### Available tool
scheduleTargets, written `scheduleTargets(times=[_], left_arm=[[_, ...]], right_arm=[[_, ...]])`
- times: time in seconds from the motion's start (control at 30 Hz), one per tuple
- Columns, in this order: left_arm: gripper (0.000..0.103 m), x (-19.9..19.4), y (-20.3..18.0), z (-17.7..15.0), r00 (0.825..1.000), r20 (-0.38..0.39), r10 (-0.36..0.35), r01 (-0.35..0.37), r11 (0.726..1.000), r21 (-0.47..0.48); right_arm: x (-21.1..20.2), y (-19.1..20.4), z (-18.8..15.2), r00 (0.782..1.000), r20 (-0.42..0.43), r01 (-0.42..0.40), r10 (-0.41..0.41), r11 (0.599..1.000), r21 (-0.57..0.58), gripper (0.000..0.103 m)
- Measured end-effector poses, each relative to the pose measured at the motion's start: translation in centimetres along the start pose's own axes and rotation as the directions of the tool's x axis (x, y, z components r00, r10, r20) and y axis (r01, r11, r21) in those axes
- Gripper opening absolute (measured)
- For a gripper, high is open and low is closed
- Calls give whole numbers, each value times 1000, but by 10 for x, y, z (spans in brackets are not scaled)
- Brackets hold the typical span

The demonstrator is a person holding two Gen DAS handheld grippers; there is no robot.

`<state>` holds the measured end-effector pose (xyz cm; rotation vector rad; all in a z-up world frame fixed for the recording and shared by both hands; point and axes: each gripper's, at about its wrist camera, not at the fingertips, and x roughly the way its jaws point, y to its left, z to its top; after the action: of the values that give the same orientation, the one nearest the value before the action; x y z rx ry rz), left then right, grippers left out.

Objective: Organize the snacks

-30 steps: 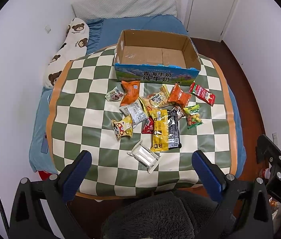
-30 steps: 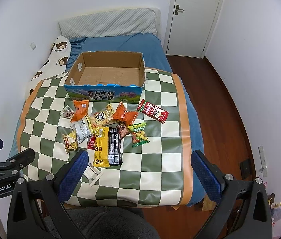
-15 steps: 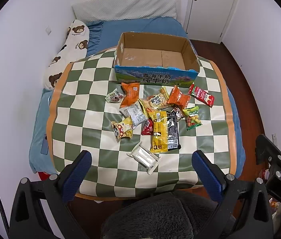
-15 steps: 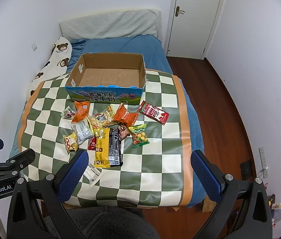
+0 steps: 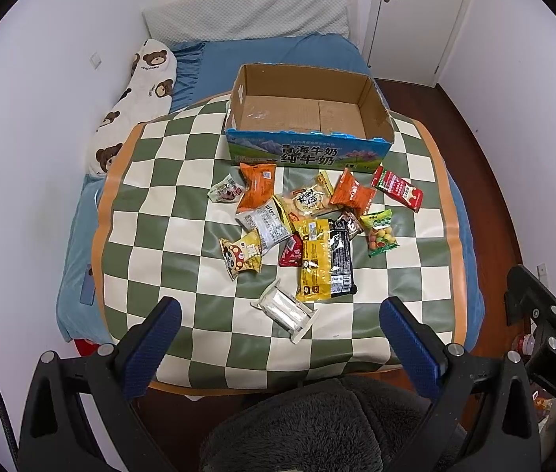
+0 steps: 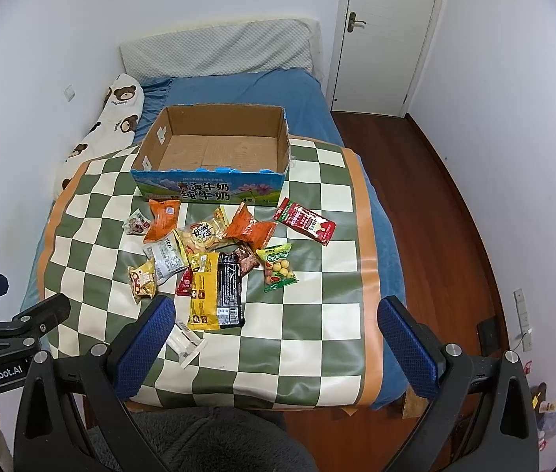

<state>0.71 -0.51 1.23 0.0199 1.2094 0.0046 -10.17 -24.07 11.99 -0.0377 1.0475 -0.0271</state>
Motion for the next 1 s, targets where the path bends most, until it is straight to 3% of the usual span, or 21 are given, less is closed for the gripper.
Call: scheduleTargets(times=[0.77,0.9,1.0], left_arm=[[103,0,-3,-10,1000,2,-5,5,1000,-6],[103,12,3,-8,1000,11,15,-15,1000,-21],[103,38,22,-4,998,11,61,-60,994,-91]], right_arm=[[1,1,-2,1000,-5,-11,11,1000,0,103],[7,-3,-4,1000,-19,-22,22,1000,7,103],[29,-9,-3,999,-38,-34,35,999,19,103]])
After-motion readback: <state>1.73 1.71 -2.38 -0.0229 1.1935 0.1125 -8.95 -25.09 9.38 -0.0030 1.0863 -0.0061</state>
